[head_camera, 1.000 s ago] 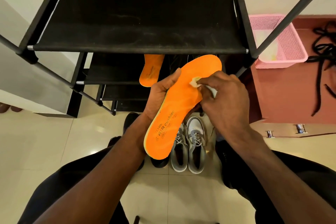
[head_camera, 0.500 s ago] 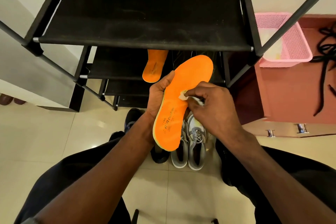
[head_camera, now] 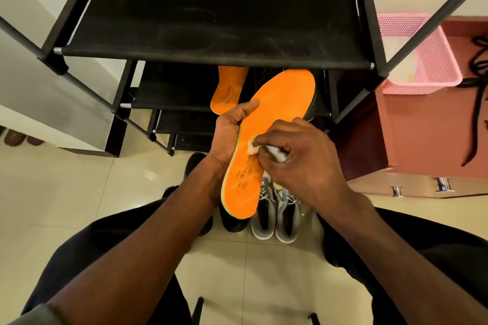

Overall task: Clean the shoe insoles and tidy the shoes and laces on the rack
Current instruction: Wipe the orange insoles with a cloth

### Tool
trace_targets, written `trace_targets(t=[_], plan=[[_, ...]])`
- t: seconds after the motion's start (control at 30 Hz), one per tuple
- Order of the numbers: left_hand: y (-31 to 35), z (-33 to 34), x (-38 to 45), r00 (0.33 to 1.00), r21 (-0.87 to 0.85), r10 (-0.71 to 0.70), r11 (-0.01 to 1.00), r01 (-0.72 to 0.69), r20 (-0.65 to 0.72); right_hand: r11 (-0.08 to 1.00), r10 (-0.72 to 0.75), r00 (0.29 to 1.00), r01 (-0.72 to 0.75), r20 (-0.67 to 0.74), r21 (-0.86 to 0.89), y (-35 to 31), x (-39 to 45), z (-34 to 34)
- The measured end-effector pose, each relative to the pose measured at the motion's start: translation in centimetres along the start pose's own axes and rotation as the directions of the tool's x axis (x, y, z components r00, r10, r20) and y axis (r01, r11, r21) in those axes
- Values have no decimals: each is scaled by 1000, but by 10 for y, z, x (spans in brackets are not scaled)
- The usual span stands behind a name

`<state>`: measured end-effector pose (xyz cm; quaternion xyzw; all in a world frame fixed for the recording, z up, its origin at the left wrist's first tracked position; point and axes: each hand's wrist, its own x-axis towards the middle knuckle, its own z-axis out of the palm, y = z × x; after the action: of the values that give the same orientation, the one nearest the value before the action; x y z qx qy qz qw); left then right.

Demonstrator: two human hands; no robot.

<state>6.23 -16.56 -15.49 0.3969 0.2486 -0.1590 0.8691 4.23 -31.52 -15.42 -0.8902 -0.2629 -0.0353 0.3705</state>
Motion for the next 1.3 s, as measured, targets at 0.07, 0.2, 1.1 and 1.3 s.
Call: trace_targets(t=[0.07,0.2,1.1,1.3], plan=[[-1,3,-1,1000,14,-14,1000,14,3,991,82,993,-90,-80,-101,12,6,-7],[-1,5,-1,1000,30,-8,1000,7,8,986,161,979,-164,-124,-13,17,11,-6],[-5,1,1,998,55,-57,997,57,-4,985,172,975,-169,-141,33,9,7,15],[-7,-7,3,996,101,-42,994,34,79,994,24,994,-12,-103,110,-2,-2,18]])
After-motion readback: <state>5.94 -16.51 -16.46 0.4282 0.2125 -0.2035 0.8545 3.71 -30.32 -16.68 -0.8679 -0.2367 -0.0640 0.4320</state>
